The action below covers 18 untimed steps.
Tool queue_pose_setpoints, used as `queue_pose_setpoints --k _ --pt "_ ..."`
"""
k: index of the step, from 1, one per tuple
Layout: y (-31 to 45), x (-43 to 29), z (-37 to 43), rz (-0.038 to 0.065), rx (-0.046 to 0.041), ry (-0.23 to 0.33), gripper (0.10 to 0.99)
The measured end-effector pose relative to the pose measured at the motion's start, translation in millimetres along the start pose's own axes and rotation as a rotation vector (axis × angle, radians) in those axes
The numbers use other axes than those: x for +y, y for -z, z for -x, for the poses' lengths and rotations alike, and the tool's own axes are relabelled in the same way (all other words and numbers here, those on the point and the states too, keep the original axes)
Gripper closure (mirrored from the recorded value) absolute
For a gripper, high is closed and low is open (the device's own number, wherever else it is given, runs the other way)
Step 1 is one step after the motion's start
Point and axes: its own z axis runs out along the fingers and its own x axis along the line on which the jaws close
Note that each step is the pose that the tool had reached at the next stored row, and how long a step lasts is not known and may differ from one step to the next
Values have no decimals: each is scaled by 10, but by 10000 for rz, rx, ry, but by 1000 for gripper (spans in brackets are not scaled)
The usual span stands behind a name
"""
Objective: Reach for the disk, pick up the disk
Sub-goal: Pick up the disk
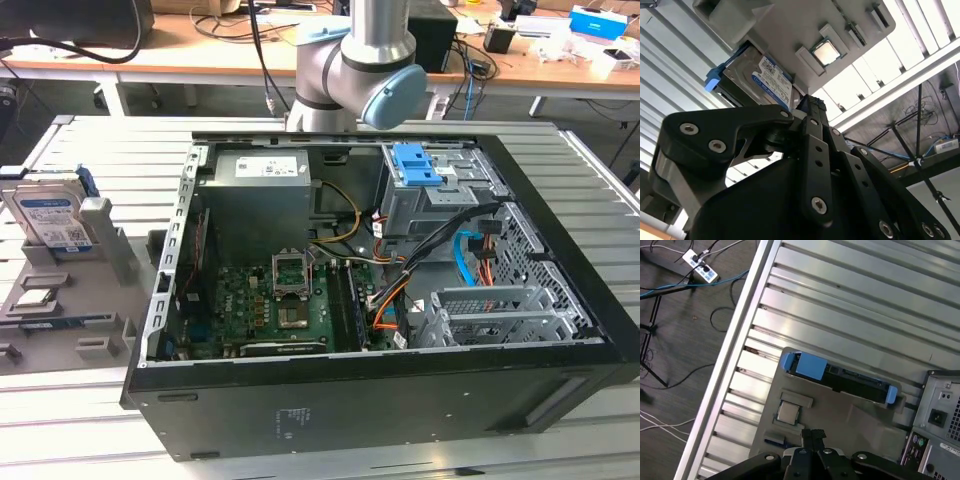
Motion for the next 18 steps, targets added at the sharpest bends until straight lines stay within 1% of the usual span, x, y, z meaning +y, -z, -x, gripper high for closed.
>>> queue_pose_setpoints --k 6,18 --pt "0 0 0 0 21 572 980" --pt "-1 0 0 0 47 1251 980"
